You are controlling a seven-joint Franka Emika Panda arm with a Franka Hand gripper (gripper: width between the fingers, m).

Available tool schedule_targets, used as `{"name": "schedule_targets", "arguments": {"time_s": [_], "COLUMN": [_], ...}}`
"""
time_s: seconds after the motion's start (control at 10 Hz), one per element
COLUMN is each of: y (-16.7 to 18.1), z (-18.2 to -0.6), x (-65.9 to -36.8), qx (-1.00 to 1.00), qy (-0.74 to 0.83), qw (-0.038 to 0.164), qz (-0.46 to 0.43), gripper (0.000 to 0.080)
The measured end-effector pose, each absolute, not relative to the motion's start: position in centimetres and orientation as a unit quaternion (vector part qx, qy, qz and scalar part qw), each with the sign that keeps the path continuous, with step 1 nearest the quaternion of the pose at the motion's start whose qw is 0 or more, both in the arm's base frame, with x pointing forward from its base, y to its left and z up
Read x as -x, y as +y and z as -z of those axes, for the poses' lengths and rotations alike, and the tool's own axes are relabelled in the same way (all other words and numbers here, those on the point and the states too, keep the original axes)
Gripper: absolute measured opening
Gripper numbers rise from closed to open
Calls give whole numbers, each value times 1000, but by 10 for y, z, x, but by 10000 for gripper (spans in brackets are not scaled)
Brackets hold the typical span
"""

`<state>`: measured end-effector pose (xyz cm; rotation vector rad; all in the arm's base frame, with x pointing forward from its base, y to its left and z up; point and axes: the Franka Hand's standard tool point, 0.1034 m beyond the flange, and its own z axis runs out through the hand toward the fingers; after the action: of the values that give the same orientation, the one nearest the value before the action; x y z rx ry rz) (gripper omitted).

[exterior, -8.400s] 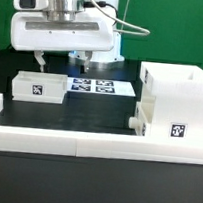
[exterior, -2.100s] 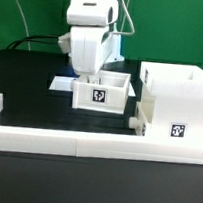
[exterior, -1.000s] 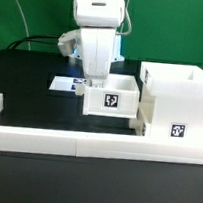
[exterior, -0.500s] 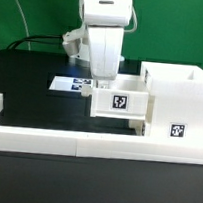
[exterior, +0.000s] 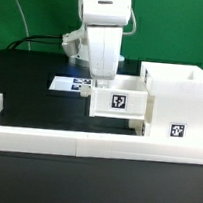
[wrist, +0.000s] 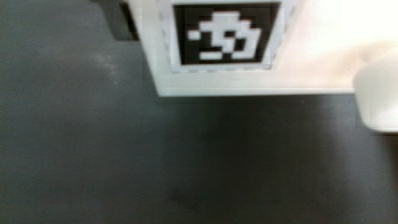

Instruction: Assemble drawer

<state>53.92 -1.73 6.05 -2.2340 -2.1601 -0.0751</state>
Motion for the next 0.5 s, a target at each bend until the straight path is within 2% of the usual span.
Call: {"name": "schedule_targets", "arguments": {"time_s": [0.5], "y": [-3], "z": [-58], "x": [-542], "qx": [703], "qy": [-711], "qw": [11], "qz": [19], "gripper": [42]}}
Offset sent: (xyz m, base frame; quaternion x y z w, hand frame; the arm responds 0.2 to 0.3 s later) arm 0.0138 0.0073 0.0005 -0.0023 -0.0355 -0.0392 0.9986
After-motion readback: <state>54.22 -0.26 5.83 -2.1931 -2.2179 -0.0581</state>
